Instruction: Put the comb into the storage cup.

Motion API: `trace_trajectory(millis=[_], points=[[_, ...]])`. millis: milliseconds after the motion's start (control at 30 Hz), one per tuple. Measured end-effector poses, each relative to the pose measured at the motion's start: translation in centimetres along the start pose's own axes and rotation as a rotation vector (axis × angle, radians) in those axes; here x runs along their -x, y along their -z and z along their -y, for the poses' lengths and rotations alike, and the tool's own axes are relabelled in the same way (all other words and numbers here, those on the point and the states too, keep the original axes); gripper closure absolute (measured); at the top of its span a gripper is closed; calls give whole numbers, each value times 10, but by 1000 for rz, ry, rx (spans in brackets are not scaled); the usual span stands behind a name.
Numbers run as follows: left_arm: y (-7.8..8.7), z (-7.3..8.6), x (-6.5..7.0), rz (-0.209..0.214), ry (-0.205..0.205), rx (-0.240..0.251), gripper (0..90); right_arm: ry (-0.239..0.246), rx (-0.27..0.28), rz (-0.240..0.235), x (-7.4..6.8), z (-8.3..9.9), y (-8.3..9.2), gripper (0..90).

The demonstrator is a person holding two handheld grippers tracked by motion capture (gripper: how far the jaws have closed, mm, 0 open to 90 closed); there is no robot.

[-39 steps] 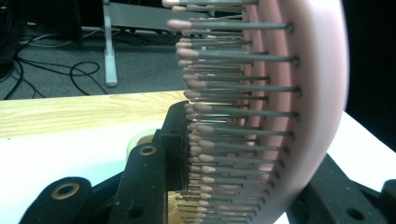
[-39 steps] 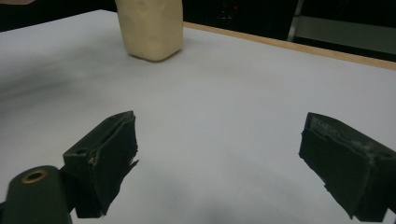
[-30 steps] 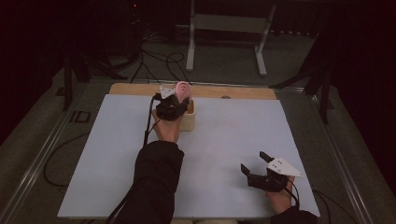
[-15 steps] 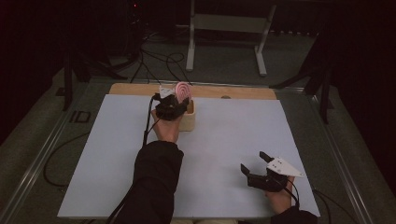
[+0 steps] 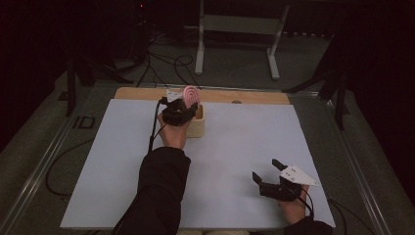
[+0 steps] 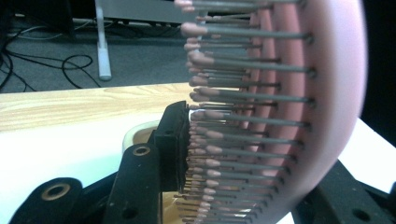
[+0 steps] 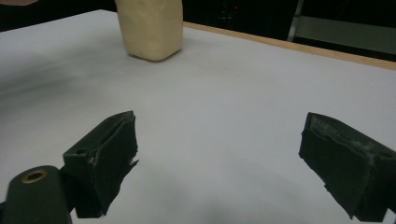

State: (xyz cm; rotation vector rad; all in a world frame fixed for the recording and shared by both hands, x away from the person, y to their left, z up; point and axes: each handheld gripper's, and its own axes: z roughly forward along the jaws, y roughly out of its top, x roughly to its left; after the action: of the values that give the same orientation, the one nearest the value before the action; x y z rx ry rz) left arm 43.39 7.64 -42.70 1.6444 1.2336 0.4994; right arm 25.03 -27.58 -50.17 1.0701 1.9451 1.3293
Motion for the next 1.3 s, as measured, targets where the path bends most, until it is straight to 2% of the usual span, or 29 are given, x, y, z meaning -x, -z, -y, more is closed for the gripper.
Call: trace_trajectory(millis=[200,833,967,1300], points=[[-1,1,-2,8,-9,-26,568,0,1,1,0,0,0,111],[2,-2,-6,-17,-24,-39,470,1,-1,1,0,0,0,111],[2,-2,-5,-24,-31,-36,436,4,0,-1,0,0,0,111],[5,-5,-7,-60,-30,-18,275,3,0,-1,0,0,0,111]])
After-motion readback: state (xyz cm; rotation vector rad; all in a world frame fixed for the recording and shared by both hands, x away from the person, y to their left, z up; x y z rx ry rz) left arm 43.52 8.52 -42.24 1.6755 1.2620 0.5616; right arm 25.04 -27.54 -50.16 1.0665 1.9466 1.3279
